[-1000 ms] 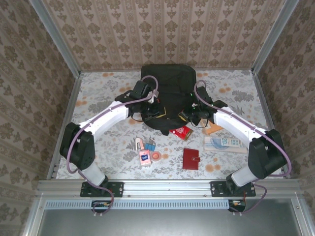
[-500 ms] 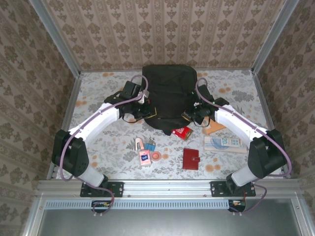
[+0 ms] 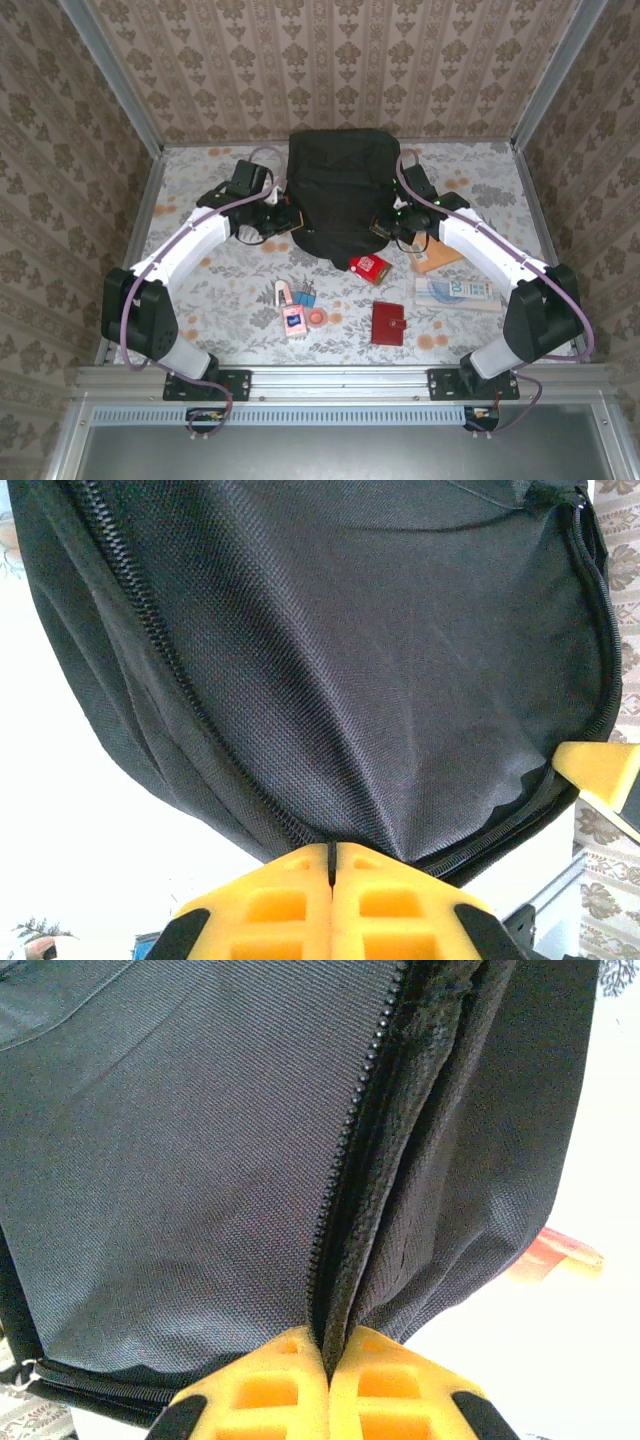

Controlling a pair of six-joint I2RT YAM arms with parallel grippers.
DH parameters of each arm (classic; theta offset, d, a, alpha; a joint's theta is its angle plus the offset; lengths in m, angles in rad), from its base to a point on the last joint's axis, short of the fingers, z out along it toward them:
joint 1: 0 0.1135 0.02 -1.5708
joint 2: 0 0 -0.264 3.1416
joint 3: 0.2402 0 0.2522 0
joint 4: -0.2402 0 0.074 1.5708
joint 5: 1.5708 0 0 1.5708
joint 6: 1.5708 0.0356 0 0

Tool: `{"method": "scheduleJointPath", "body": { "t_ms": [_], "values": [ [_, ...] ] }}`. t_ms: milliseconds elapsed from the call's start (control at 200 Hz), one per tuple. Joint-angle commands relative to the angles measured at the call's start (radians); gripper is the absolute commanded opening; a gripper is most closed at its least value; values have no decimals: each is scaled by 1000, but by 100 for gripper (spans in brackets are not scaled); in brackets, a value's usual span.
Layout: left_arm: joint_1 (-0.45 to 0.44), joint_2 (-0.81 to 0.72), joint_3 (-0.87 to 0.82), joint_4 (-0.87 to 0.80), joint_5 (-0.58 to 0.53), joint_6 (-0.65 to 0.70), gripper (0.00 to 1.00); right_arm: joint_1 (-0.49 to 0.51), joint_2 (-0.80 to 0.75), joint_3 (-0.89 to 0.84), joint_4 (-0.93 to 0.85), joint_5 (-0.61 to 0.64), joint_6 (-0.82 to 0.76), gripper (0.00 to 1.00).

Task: Pack books, pencil case, and school supplies into a backpack

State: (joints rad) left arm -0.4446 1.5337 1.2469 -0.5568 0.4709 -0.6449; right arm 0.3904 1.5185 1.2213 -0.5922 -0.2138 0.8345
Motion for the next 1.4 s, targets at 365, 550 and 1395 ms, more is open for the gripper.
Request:
{"method": "scheduleJointPath", "body": {
  "t_ms": [365, 550, 1395],
  "values": [
    [-105, -42, 10, 6, -84, 48, 0, -98, 129, 183, -91, 16, -197, 0],
    [-151, -116, -30, 12, -92, 13, 0, -98, 190, 240, -48, -85, -233, 0],
    [-164, 129, 97, 171, 52, -55, 0, 10, 88, 67, 83, -131, 241, 64]
  ]
}}
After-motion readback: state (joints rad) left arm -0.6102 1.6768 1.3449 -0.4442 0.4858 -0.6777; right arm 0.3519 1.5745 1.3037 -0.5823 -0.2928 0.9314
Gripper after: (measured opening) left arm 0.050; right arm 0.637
